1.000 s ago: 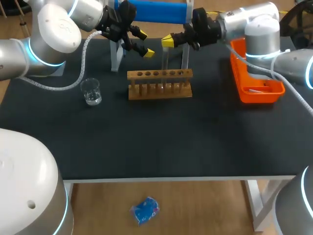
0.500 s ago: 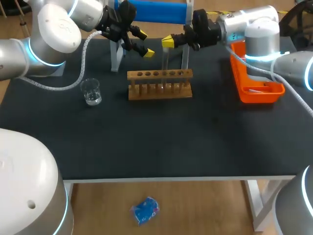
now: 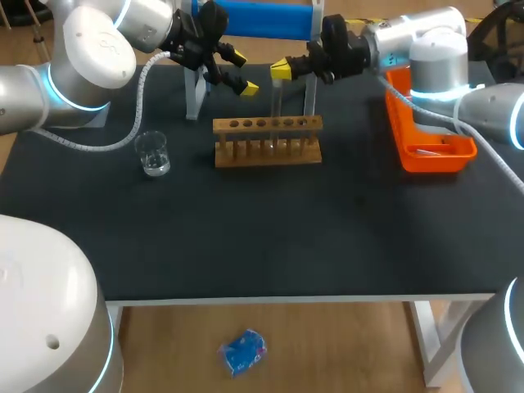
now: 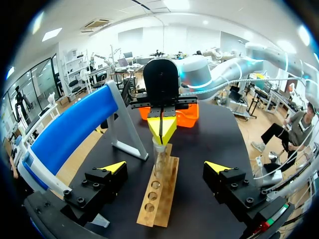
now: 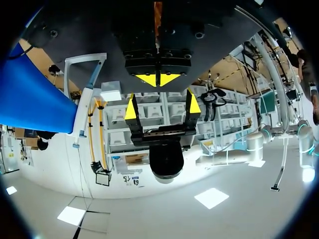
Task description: Invert the test tube, pick up the pipette, mount the tip to pipette, aspirate from beaker and dispense into the tube, eject the tip, return the pipette, and cap with the stopper.
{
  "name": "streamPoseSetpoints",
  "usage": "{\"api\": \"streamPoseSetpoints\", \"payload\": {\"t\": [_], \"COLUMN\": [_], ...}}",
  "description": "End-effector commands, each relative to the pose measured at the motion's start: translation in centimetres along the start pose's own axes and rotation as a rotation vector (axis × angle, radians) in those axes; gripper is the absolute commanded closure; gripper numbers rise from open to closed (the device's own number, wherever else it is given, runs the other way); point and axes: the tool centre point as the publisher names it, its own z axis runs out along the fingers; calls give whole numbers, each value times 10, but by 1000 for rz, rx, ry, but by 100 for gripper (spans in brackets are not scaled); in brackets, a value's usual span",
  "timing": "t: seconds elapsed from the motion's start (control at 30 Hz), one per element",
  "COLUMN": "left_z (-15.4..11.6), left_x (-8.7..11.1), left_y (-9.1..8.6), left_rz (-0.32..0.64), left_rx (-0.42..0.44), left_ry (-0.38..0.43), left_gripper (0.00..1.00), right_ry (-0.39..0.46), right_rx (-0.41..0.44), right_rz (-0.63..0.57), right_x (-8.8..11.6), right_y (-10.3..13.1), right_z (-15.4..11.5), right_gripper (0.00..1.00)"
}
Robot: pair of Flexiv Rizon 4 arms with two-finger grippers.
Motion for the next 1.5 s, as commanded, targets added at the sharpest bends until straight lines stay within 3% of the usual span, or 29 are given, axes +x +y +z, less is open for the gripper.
{"api": "streamPoseSetpoints", "payload": {"t": [0.03, 0.53, 0.9, 0.93, 0.97, 1.0, 1.4, 1.5], "left_z": [0, 0, 0, 0, 0, 0, 0, 0], "left_x": [-1, -1, -1, -1, -1, -1, -1, -1], "left_y": [-1, -1, -1, -1, -1, -1, -1, -1], "left_rz": [-1, -1, -1, -1, -1, -1, -1, -1], "left_rx": [-4, -4, -4, -4, -4, -4, -4, -4], "left_ry": [3, 3, 3, 3, 3, 3, 3, 3], "left_gripper": [0, 0, 0, 0, 0, 0, 0, 0], "right_ry": [11, 11, -70, -66, -71, -80, -116, -123], "right_rx": [-3, 5, 131, 145, 172, 199, 427, 440], "right_rz": [-11, -67, -104, -100, -99, -103, -98, -68], "right_x": [-3, 5, 25, 28, 30, 32, 41, 41], "right_y": [-6, 19, 28, 28, 28, 27, 3, 0], "right_z": [-1, -5, -32, -35, -39, -42, -71, -72], "right_gripper": [100, 100, 100, 71, 23, 0, 0, 0]}}
